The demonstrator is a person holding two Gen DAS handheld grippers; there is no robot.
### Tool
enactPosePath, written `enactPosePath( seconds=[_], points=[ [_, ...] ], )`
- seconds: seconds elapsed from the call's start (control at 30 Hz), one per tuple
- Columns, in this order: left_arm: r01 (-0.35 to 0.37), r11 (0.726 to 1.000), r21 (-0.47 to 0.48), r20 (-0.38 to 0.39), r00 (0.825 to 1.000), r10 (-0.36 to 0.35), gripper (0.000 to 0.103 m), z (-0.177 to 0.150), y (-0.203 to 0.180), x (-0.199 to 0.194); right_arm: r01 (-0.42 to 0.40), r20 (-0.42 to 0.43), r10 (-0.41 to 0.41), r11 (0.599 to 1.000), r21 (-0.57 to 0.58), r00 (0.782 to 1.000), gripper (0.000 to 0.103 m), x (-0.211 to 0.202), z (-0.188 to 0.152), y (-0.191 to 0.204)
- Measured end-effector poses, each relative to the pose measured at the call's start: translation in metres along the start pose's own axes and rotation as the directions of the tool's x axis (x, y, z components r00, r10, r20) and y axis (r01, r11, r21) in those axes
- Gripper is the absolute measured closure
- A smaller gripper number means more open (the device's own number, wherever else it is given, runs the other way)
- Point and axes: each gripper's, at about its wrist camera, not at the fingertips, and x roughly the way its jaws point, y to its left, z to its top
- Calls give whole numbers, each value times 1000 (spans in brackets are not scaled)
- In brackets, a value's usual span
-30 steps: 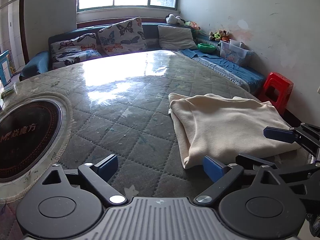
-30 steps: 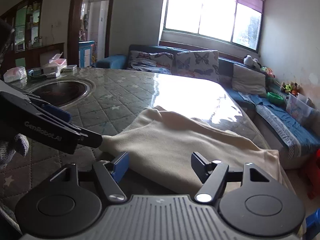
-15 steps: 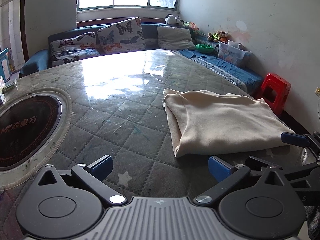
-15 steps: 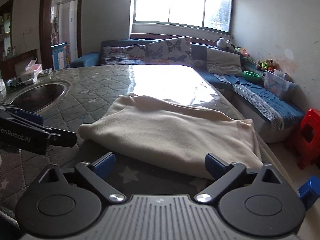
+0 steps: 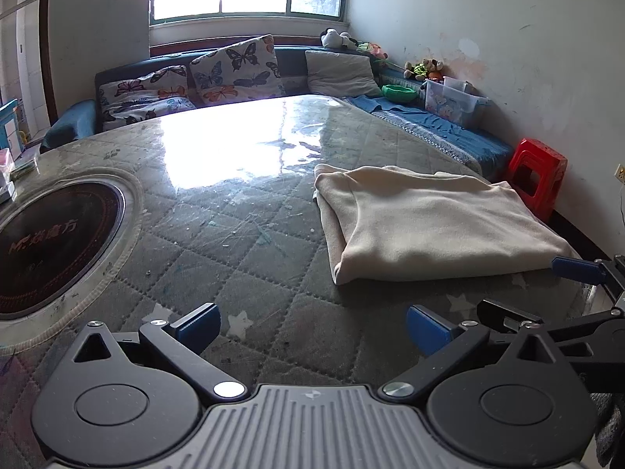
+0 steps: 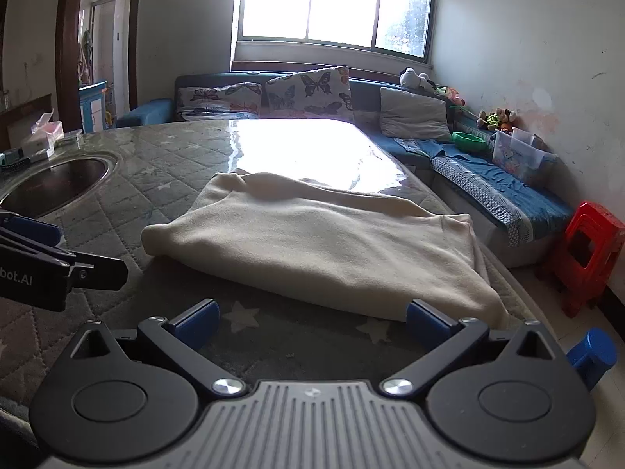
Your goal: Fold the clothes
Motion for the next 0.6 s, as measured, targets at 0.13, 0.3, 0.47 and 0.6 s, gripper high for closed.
enactPosePath(
  seconds=[0.13, 0.3, 0.47, 0.6],
  points=[
    [-7, 1000, 1, 1, 1000, 7, 0, -3, -2, -3, 9, -7, -8, 1000, 16, 1000, 0, -1, -3, -3],
    [-20, 1000, 13, 5, 1000, 20, 0, -7, -5, -7, 10, -2, -10, 1000, 28, 1000, 0, -6, -8, -5],
    [-18, 1000, 15, 8, 1000, 18, 0, -10, -8, -11, 7, 0, -7, 999, 35, 1000, 0, -10, -10, -6],
    [-13, 1000, 21, 9, 1000, 13, 0, -12, -11, -13, 6, 5, -6, 999, 36, 1000, 0, -13, -12, -5]
  ],
)
